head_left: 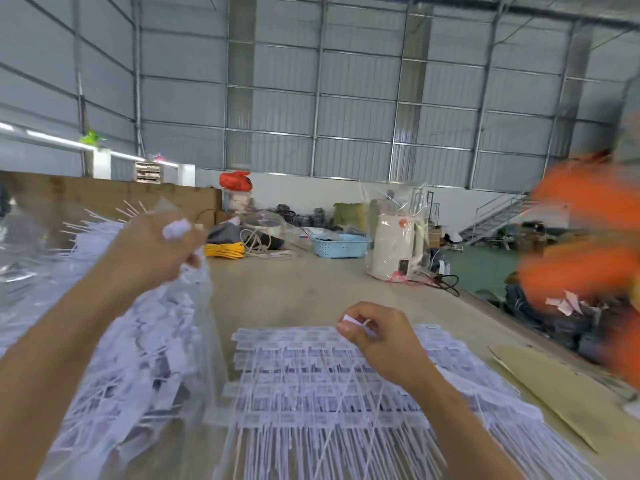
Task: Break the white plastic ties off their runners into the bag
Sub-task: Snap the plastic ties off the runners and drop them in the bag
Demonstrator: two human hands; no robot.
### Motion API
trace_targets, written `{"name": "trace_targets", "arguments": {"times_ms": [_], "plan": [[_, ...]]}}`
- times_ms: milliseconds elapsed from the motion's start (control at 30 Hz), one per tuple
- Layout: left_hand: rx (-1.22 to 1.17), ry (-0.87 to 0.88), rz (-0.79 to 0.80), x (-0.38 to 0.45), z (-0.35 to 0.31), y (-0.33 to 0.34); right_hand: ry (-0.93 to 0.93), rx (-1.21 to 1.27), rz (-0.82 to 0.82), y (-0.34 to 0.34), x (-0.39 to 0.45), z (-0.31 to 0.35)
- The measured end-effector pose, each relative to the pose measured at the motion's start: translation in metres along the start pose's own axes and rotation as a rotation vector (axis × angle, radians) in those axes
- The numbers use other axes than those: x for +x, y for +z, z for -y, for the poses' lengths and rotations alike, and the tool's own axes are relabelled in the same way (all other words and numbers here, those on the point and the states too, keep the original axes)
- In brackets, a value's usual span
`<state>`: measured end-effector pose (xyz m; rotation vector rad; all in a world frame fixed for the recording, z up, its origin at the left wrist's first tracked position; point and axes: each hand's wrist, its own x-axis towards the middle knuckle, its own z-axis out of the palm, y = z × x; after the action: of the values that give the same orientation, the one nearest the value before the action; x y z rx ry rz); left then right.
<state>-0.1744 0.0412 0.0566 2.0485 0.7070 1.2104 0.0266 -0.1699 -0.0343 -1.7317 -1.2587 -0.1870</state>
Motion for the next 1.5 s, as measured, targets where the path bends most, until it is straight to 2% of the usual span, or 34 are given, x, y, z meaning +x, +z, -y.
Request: {"name": "trace_targets", "arguments": {"times_ms": [67,167,233,367,400,467,500,533,600,633,667,733,800,867,933,1067,1167,1233,1367,1500], "plan": [[0.471,-0.078,0.052,0.017,0.042,-0.006,-0.004,0.000,0.004,0.000,0.000,0.000],[0.979,-0.128,0.061,0.017,0.102,0.007,-0.007,-0.001,0.005,0.001,0.000,-0.001],[1.055,-0.053,0.018,0.009,0.125,0.021,0.000,0.010,0.007,0.000,0.000,-0.002],[1.018,0.164,-0.133,-0.001,0.134,0.027,0.001,0.017,0.010,0.000,-0.001,-0.002],[1.054,0.154,-0.125,-0.001,0.126,0.025,-0.001,0.017,0.011,0.000,-0.001,-0.002],[1.138,-0.008,-0.035,-0.002,0.094,0.021,-0.011,0.021,0.019,0.000,0.000,0.000],[1.162,-0.028,-0.040,-0.002,0.077,0.020,-0.017,0.015,0.024,0.000,0.000,0.001],[1.107,0.029,-0.069,-0.005,0.062,0.022,-0.023,0.000,0.030,0.000,0.000,0.001],[0.786,0.288,-0.218,-0.020,0.029,0.036,-0.035,-0.038,0.035,0.001,0.000,0.000],[0.598,0.377,-0.215,-0.031,0.013,0.048,-0.033,-0.039,0.032,0.002,0.000,0.000],[0.409,0.376,-0.105,-0.041,-0.004,0.062,-0.024,-0.020,0.027,0.002,0.000,0.000],[0.125,0.195,0.256,-0.057,-0.025,0.098,-0.012,0.048,0.029,0.003,0.000,0.000],[-0.078,-0.025,0.530,-0.072,-0.030,0.134,-0.012,0.127,0.062,0.002,-0.002,-0.002],[-0.330,-0.201,0.626,-0.086,-0.022,0.160,0.002,0.165,0.126,0.001,-0.004,-0.008],[-0.484,-0.273,0.557,-0.096,-0.009,0.172,0.042,0.113,0.193,0.003,-0.005,-0.014],[-0.461,-0.168,0.400,-0.098,0.004,0.173,0.125,-0.088,0.237,0.000,-0.001,-0.019],[-0.437,-0.024,0.395,-0.099,0.005,0.171,0.127,-0.056,0.330,-0.001,-0.002,-0.015],[-0.429,0.009,0.345,-0.099,0.006,0.171,0.167,-0.041,0.392,-0.001,-0.003,-0.012],[-0.374,-0.011,0.303,-0.094,0.008,0.171,0.087,-0.028,0.364,0.000,-0.005,-0.006],[-0.394,-0.206,0.372,-0.086,0.003,0.167,-0.056,-0.178,0.240,0.003,-0.004,-0.006]]}}
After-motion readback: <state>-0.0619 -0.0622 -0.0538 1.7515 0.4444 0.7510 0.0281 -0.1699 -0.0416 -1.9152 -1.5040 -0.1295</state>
